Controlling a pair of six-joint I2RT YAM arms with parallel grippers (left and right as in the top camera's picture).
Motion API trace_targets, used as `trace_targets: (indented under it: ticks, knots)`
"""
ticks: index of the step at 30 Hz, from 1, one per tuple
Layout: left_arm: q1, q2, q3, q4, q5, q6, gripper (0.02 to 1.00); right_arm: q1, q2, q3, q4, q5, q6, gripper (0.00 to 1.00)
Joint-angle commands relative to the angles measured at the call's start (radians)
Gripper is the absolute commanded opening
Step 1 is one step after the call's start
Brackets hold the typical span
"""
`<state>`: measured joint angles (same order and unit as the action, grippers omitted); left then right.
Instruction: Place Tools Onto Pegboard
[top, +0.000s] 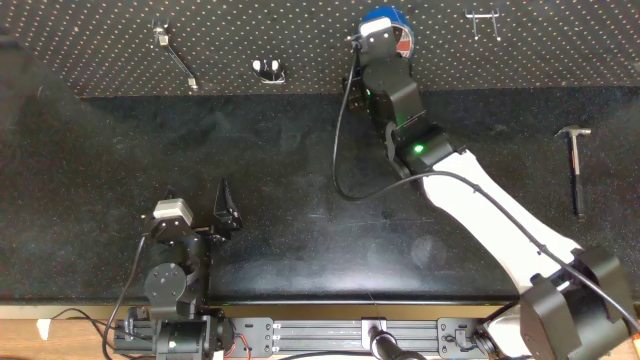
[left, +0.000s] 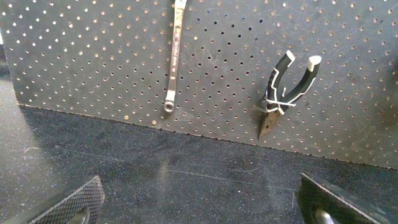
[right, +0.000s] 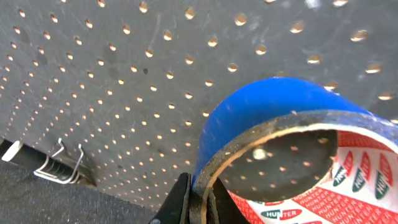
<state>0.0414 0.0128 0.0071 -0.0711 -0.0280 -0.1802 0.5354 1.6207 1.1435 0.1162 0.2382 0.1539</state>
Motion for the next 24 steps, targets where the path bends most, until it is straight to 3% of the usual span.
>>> trace_targets:
  ticks: [1,16,23,24]
  knots:
    - [-0.003,-0.009,-0.002,-0.008,0.007,0.002,0.996,0.002,0.047,-0.002,0.037,0.035,-0.022,0.075]
    - [-0.003,-0.009,-0.002,-0.008,0.007,0.002,0.996,0.003,0.065,-0.002,0.08,0.064,-0.029,0.086]
    - [-0.003,-0.009,-0.002,-0.008,0.007,0.002,0.996,0.004,0.063,-0.002,0.08,0.003,-0.029,0.169]
    - [-0.003,-0.009,-0.002,-0.008,0.007,0.002,0.996,0.004,0.062,-0.002,0.08,-0.002,-0.029,0.24]
